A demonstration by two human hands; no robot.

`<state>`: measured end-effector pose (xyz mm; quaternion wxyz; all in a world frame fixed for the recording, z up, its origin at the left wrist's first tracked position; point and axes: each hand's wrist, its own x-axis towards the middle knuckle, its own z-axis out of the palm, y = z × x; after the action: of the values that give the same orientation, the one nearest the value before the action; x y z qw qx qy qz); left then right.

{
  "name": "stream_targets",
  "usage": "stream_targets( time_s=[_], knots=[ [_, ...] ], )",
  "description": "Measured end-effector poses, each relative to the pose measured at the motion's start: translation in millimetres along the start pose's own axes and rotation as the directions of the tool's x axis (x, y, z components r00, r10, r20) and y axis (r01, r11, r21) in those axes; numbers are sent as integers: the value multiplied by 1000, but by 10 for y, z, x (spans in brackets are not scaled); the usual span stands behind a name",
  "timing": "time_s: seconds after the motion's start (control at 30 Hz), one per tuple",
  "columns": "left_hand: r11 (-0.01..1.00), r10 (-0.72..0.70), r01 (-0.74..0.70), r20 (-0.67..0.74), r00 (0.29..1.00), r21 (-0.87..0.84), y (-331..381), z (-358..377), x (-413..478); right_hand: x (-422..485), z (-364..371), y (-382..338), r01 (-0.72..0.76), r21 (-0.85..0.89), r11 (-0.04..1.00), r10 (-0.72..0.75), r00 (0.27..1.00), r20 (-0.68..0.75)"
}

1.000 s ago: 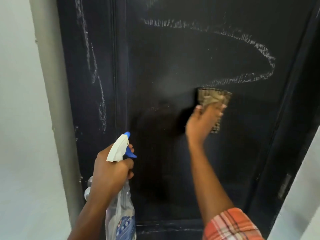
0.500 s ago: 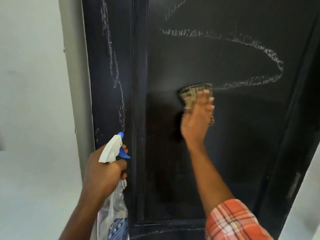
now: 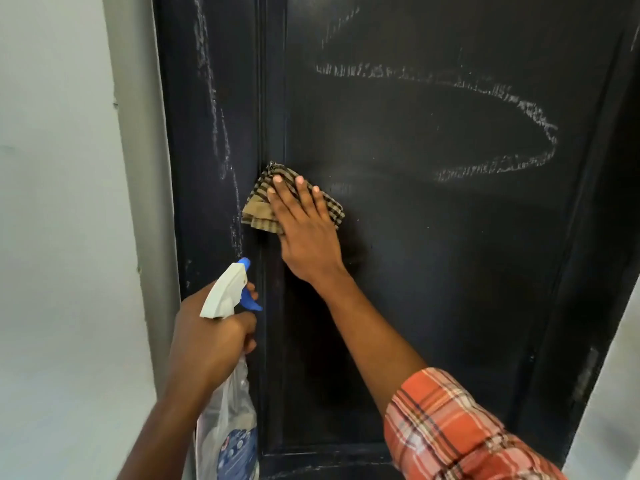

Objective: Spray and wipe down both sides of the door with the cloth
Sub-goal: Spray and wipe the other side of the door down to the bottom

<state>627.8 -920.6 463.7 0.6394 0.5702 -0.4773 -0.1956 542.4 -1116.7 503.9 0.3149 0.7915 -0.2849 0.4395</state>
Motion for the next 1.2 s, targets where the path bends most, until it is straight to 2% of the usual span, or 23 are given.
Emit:
stream_targets(
  time_s=[0.1, 0.2, 0.27, 0.37, 0.43, 0.47, 0.5, 0.53, 0.57, 0.6, 0.67, 0.7, 0.73, 0.8, 0.9, 0.97, 1.07, 1.13, 1.2],
  knots=[
    [999, -6, 7, 32, 999, -35, 71, 183, 70, -150, -114, 420, -67, 10, 998, 68, 997, -41],
    [999, -1, 6, 88, 996, -52, 196, 416, 166, -316, -339, 1092, -317, 15, 948, 316, 935, -164],
    [998, -3, 10, 106, 994, -68, 297, 583, 232, -497, -529, 1591, -486, 67, 871, 488, 843, -226],
    [996, 4, 6, 117, 993, -93, 411, 792, 328, -750, -749, 2097, -695, 247, 675, 737, 627, -253],
    [994, 7, 5, 108, 994, -113, 472, 919, 381, -746, -802, 2213, -748, 358, 559, 829, 497, -256],
    [992, 6, 7, 105, 994, -125, 507, 969, 398, -688, -796, 2182, -757, 381, 532, 847, 463, -261],
    [990, 4, 10, 103, 995, -138, 546, 1027, 415, -606, -777, 2115, -755, 377, 537, 843, 463, -272],
    [989, 1, 15, 101, 995, -149, 574, 1064, 430, -512, -744, 1982, -739, 351, 576, 817, 503, -281],
    [987, 0, 16, 100, 995, -158, 608, 1119, 451, -410, -711, 1829, -692, 317, 648, 761, 579, -292],
    [986, 0, 16, 94, 996, -167, 638, 1157, 473, -316, -664, 1650, -607, 270, 748, 664, 687, -295],
    [985, 10, 2, 68, 998, -175, 699, 1237, 525, -185, -553, 1338, -337, 128, 933, 359, 897, -258],
    [984, 16, -7, 52, 999, -178, 723, 1275, 554, -151, -508, 1233, -198, 61, 978, 206, 955, -213],
    [984, 26, -18, 43, 999, -180, 749, 1318, 575, -138, -475, 1203, -91, 17, 996, 93, 981, -170],
    [984, 43, -36, 37, 998, -177, 788, 1376, 598, -152, -475, 1290, -11, -12, 1000, 10, 993, -119],
    [981, 52, -45, 35, 998, -187, 809, 1456, 617, -269, -612, 1646, -113, -12, 993, 110, 983, -145],
    [981, 50, -40, 51, 997, -189, 806, 1502, 612, -396, -751, 2016, -277, 27, 961, 276, 938, -209],
    [981, 49, -34, 78, 996, -192, 815, 1584, 600, -648, -1013, 2742, -515, 106, 850, 523, 804, -285],
    [982, 49, -31, 96, 994, -188, 831, 1625, 596, -779, -1194, 3167, -629, 241, 739, 673, 666, -322],
    [981, 56, -35, 105, 993, -191, 867, 1663, 602, -799, -1316, 3391, -710, 449, 543, 840, 452, -301]
  ],
)
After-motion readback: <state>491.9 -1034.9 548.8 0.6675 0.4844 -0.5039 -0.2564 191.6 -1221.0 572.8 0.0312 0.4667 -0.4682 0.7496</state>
